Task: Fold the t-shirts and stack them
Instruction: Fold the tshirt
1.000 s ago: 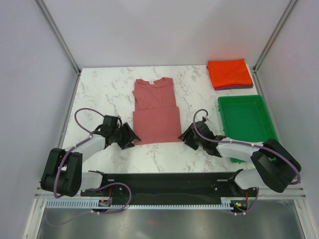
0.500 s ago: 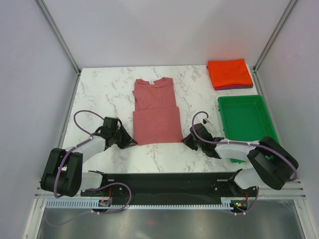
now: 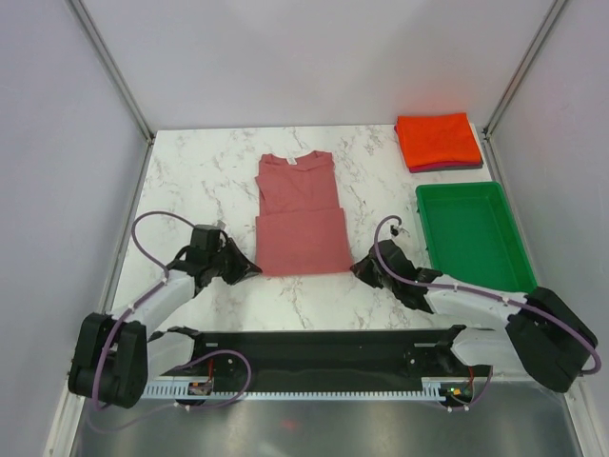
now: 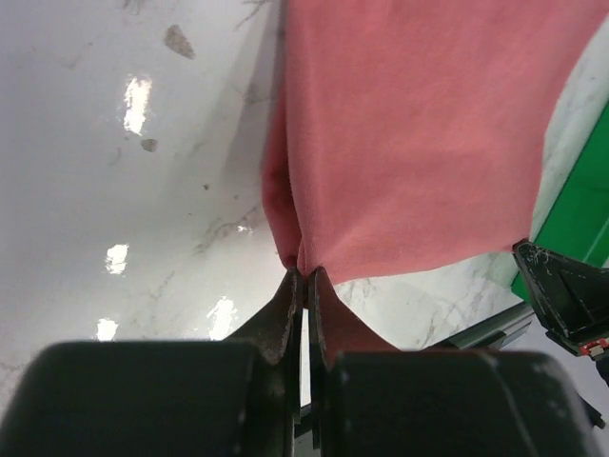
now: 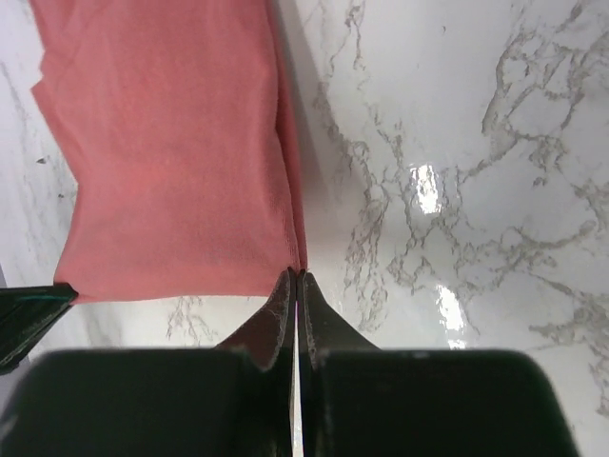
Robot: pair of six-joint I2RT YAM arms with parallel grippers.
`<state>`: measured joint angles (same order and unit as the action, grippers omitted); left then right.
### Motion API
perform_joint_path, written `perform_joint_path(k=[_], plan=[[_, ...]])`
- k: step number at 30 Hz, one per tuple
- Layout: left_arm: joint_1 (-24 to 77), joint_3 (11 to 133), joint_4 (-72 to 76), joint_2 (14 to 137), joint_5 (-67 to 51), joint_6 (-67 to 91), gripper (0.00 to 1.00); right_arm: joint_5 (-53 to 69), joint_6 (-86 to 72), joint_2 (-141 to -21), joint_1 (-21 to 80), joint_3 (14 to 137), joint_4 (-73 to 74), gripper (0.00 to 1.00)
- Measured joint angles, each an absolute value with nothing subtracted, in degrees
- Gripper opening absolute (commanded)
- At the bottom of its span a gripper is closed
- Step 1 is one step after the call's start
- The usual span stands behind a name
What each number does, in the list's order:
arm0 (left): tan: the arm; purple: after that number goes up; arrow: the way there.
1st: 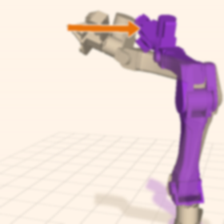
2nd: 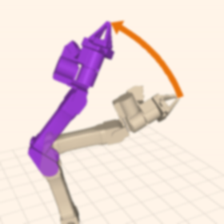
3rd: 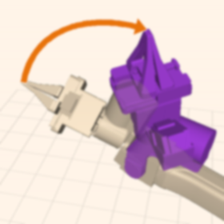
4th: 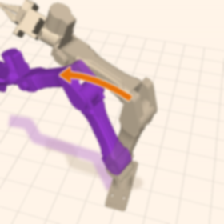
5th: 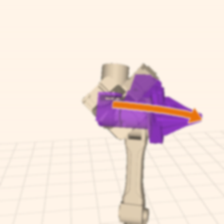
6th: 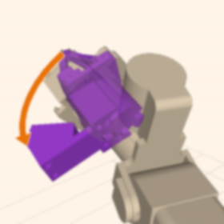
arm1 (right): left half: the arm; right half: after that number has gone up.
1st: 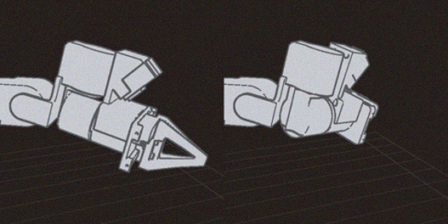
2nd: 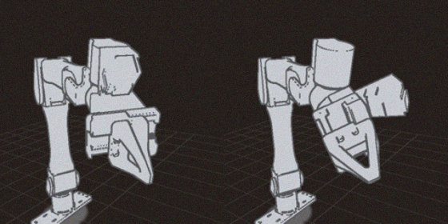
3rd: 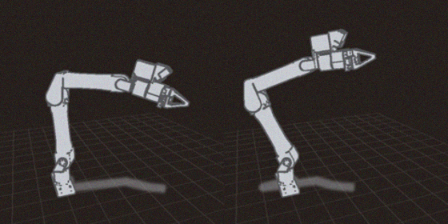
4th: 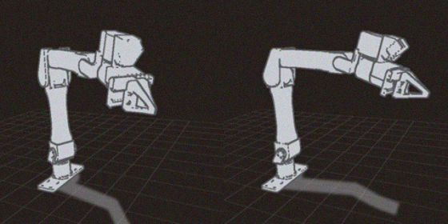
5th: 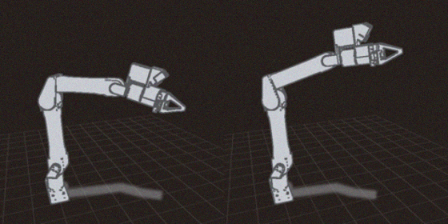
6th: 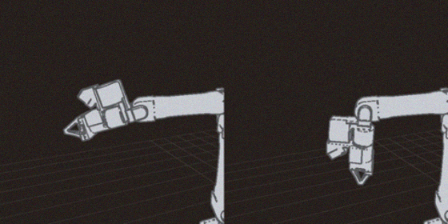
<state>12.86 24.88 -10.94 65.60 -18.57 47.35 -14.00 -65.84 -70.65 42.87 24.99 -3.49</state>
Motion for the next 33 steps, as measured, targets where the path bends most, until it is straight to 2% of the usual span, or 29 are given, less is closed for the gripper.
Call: perform_joint_path(k=[7, 13, 17, 25, 33], plan=[[15.8, 24.5, -14.8, 56.6, -19.5, 47.7, 0.02, -17.4, -64.7, -57.8, 47.4, 22.6, 3.2, 0.0], [18.2, 24.3, -19.9, 49.8, -18.7, 48.4, 0.02, -21.0, -64.7, -51.9, 51.7, 21.8, 8.8, 0.0], [18.3, 24.7, -21.3, 49.5, -18.0, 48.6, 0.02, -23.4, -63.1, -50.3, 51.9, 22.0, 9.9, 0.0], [18.3, 36.5, -23.0, 59.7, -17.8, 48.2, 0.02, -29.0, -55.4, -58.1, 51.0, 31.9, 10.7, 0.0], [15.7, 51.0, -23.6, 72.9, -17.2, 45.5, 0.02, -27.1, -45.2, -72.1, 40.8, 44.7, 7.0, 0.0]])
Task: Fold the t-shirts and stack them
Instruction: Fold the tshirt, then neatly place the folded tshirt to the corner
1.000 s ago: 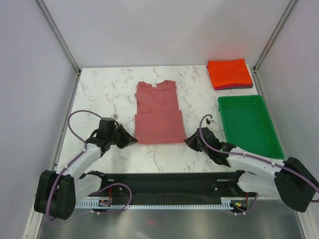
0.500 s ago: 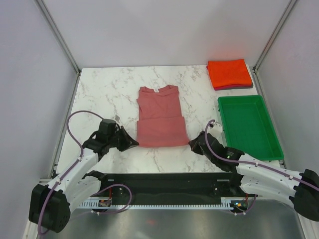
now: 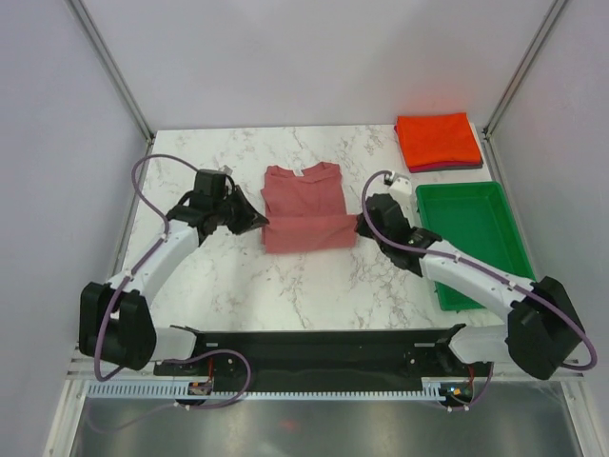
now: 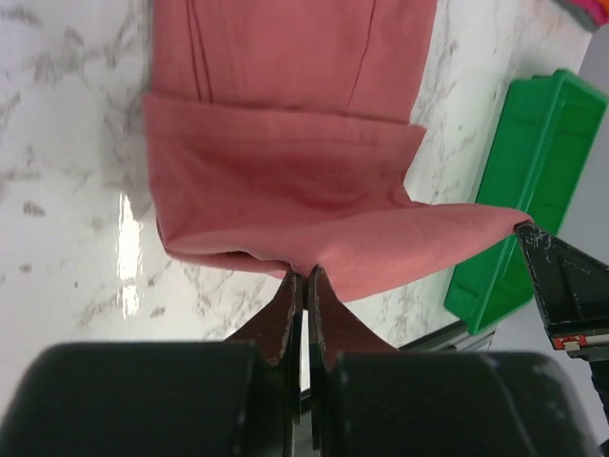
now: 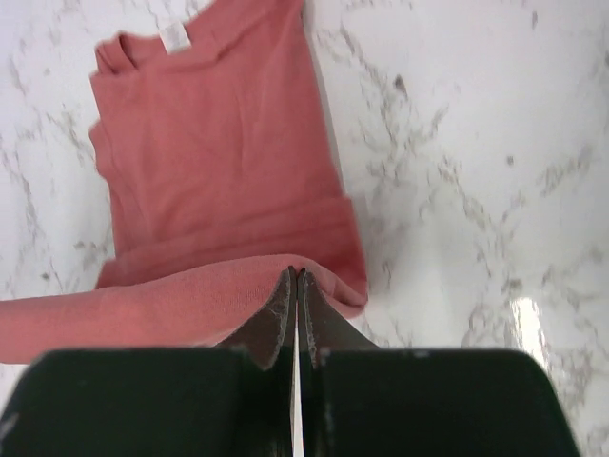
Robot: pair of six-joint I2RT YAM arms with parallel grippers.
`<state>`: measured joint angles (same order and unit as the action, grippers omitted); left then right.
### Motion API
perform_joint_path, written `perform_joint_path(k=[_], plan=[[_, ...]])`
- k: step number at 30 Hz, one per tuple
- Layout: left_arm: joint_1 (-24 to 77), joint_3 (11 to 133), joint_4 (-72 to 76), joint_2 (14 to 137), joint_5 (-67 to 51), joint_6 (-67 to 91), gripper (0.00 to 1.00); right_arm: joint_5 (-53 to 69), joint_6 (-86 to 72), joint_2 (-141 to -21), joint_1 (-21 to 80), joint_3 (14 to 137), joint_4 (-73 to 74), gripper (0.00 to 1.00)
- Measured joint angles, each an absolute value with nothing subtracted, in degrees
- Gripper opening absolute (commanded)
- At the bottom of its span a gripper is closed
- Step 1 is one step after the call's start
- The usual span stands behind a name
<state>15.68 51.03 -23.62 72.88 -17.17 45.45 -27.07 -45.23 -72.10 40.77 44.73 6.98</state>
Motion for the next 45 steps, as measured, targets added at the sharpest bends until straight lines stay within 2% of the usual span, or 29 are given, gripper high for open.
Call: perform_joint_path(k=[8, 22, 24, 26, 27, 31, 33, 35, 38, 40, 43, 45], plan=[[12.2, 72.1, -23.1, 91.0, -18.5, 43.6, 0.02, -17.5, -36.5, -87.6, 29.7, 61.8, 1.7, 0.0], [4.8, 101.2, -22.5, 121.3, -23.1, 42.4, 0.03, -4.9, -31.5, -118.7, 22.3, 92.2, -1.4, 0.02], [4.3, 105.8, -22.8, 126.0, -23.7, 41.8, 0.09, -3.9, -31.4, -122.9, 21.7, 96.1, -1.6, 0.03], [3.8, 110.5, -22.7, 130.6, -24.6, 41.0, 0.14, -2.8, -31.3, -126.7, 21.1, 99.3, -1.7, 0.1], [3.6, 113.0, -22.6, 133.0, -24.9, 40.8, 0.21, -2.1, -31.2, -128.8, 20.7, 100.9, -2.1, 0.15], [2.6, 121.5, -22.5, 140.4, -26.9, 40.6, 0.39, 3.3, -30.4, -136.8, 18.9, 108.9, -2.3, 0.35], [1.9, 123.3, -22.6, 141.9, -27.9, 40.5, 0.46, 6.6, -29.8, -140.5, 17.9, 113.6, -1.8, 0.44], [1.0, 123.5, -22.7, 141.9, -28.5, 39.8, 0.5, 9.4, -28.9, -141.6, 16.9, 115.2, -0.9, 0.48], [0.1, 121.4, -22.2, 139.8, -28.1, 37.6, 0.51, 13.2, -27.7, -140.8, 15.3, 114.3, 0.1, 0.52], [-0.3, 116.5, -21.9, 136.2, -27.5, 35.5, 0.5, 15.6, -27.0, -139.3, 14.4, 112.2, 0.6, 0.53], [-0.1, 109.1, -21.8, 130.9, -27.0, 32.7, 0.42, 18.8, -25.6, -135.6, 13.4, 106.7, 1.5, 0.53], [0.3, 106.3, -21.9, 129.0, -27.2, 30.9, 0.36, 20.8, -24.8, -133.8, 13.2, 104.2, 1.9, 0.49]])
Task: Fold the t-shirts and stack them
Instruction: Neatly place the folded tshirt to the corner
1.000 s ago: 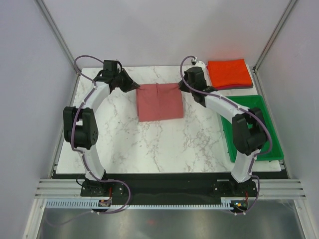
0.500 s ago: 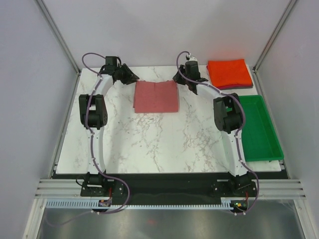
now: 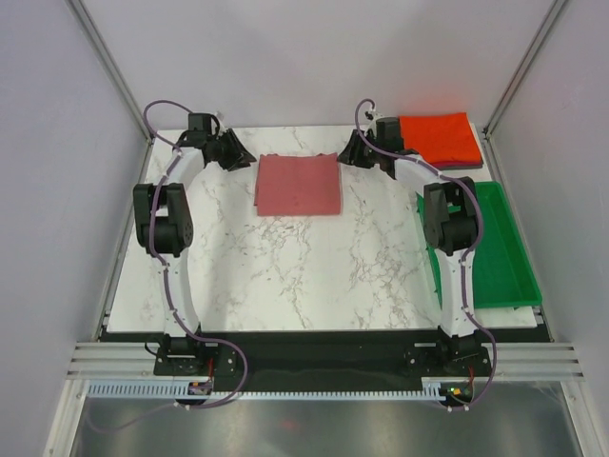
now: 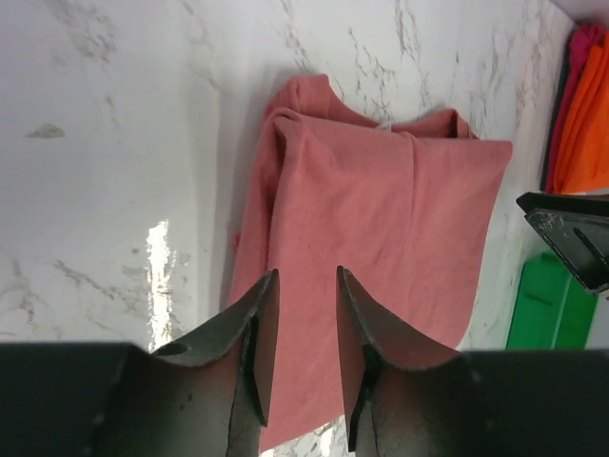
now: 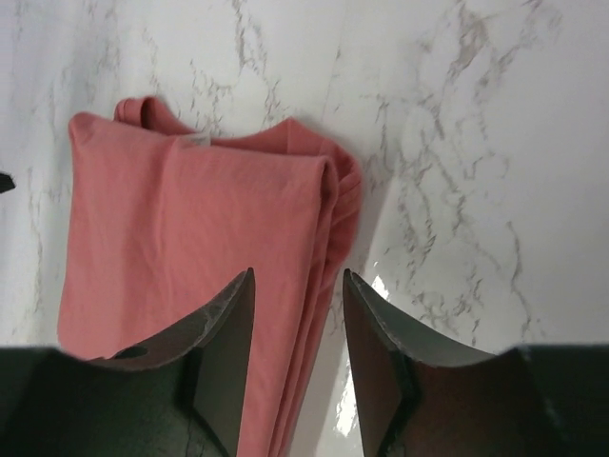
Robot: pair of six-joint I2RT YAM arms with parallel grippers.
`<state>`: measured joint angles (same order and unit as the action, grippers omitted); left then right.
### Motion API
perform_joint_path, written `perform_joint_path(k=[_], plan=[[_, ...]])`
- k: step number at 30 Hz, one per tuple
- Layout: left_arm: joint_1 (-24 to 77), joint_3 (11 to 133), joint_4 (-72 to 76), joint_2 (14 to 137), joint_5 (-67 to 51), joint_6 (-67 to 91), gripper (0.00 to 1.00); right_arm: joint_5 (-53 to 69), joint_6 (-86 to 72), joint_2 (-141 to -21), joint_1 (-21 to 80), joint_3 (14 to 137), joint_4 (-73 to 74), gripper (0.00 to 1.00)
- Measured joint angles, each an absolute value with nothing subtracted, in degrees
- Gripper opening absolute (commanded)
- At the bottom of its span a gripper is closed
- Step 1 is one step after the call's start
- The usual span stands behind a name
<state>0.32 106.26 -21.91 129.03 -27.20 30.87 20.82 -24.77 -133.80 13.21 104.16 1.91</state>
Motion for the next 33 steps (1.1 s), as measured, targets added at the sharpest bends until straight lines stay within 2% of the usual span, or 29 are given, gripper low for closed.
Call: perform_joint_path(k=[3, 8, 14, 21, 29, 33], plan=[[1.0, 105.7, -22.0, 128.9, -29.9, 29.1, 0.31, 23.4, -23.5, -132.5, 13.6, 102.8, 2.4, 0.43], [2.1, 111.1, -21.6, 132.7, -34.4, 28.4, 0.28, 26.5, -23.0, -132.7, 14.0, 103.2, 2.5, 0.41], [2.4, 121.5, -20.6, 142.6, -36.3, 28.5, 0.29, 27.6, -22.9, -137.6, 14.0, 109.2, 1.7, 0.37], [2.0, 134.5, -20.2, 154.6, -36.8, 30.1, 0.35, 27.4, -25.1, -148.6, 13.2, 118.1, -1.6, 0.36], [1.2, 136.4, -16.1, 155.5, -39.5, 35.0, 0.43, 28.3, -26.4, -149.6, 12.5, 120.2, -2.6, 0.48], [0.0, 128.6, -15.3, 149.9, -40.2, 35.3, 0.45, 29.3, -26.3, -146.8, 11.8, 117.3, -1.7, 0.52]])
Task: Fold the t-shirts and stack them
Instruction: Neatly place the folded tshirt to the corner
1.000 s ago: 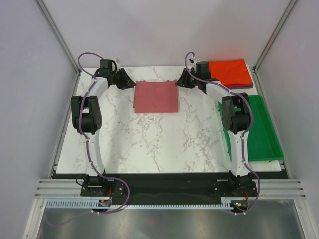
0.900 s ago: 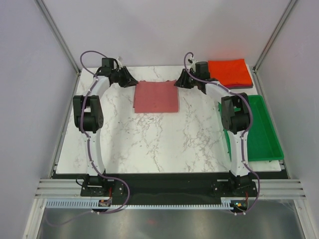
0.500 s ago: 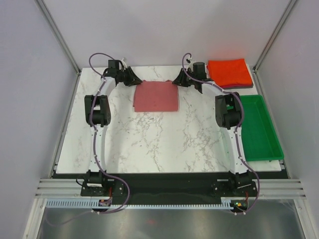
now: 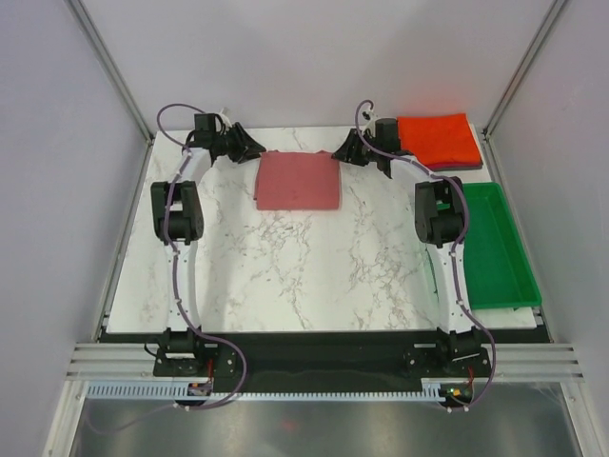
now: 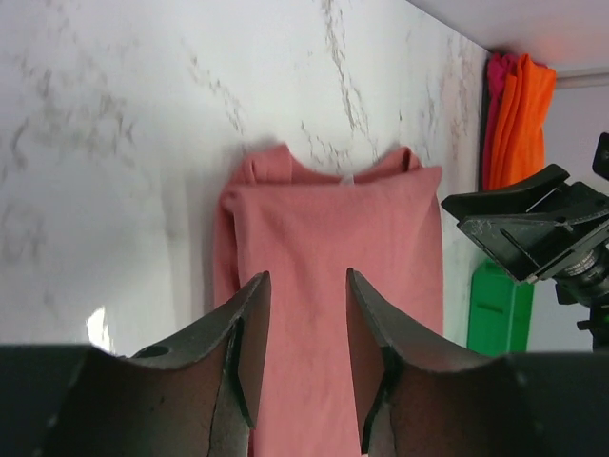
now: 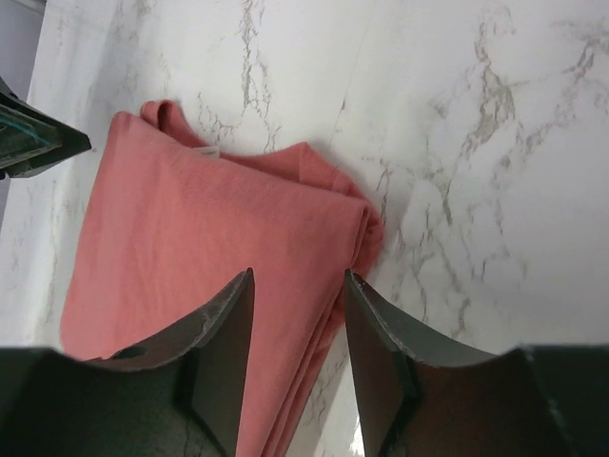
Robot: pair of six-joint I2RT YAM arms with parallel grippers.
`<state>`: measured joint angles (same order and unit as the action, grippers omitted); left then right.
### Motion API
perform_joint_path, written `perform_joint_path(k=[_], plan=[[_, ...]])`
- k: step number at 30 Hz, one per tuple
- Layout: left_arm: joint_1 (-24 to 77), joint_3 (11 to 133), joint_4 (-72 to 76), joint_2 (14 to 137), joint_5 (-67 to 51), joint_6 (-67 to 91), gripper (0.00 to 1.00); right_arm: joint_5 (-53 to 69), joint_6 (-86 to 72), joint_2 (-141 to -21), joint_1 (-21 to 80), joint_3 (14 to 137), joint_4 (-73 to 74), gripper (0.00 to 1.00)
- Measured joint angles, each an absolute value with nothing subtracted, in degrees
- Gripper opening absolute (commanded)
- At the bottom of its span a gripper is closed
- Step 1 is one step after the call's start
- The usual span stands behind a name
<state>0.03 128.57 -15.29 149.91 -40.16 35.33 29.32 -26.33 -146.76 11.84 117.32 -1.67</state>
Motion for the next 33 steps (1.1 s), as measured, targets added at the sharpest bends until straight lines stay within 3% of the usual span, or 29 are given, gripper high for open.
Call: perform_joint_path(k=[2, 8, 13, 20, 28, 33], plan=[[-0.9, 122.7, -15.7, 144.6, -40.2, 35.2, 0.47, 30.2, -26.3, -143.2, 11.4, 113.6, -1.1, 0.57], [-3.4, 103.4, -13.9, 124.9, -39.5, 32.6, 0.5, 33.8, -25.6, -131.2, 10.7, 103.1, 0.1, 0.61], [-2.8, 88.6, -12.3, 115.6, -39.4, 29.7, 0.54, 34.8, -23.6, -125.6, 11.2, 94.5, 1.1, 0.62], [-1.4, 78.5, -13.7, 116.8, -37.5, 27.0, 0.54, 35.9, -21.3, -125.8, 12.2, 88.4, 4.4, 0.63], [0.3, 78.3, -13.3, 120.1, -36.2, 25.6, 0.54, 38.0, -18.9, -126.4, 12.7, 86.7, 4.3, 0.61], [1.7, 78.4, -12.9, 120.4, -36.4, 25.4, 0.47, 39.1, -17.9, -127.1, 12.8, 85.9, 4.3, 0.57]])
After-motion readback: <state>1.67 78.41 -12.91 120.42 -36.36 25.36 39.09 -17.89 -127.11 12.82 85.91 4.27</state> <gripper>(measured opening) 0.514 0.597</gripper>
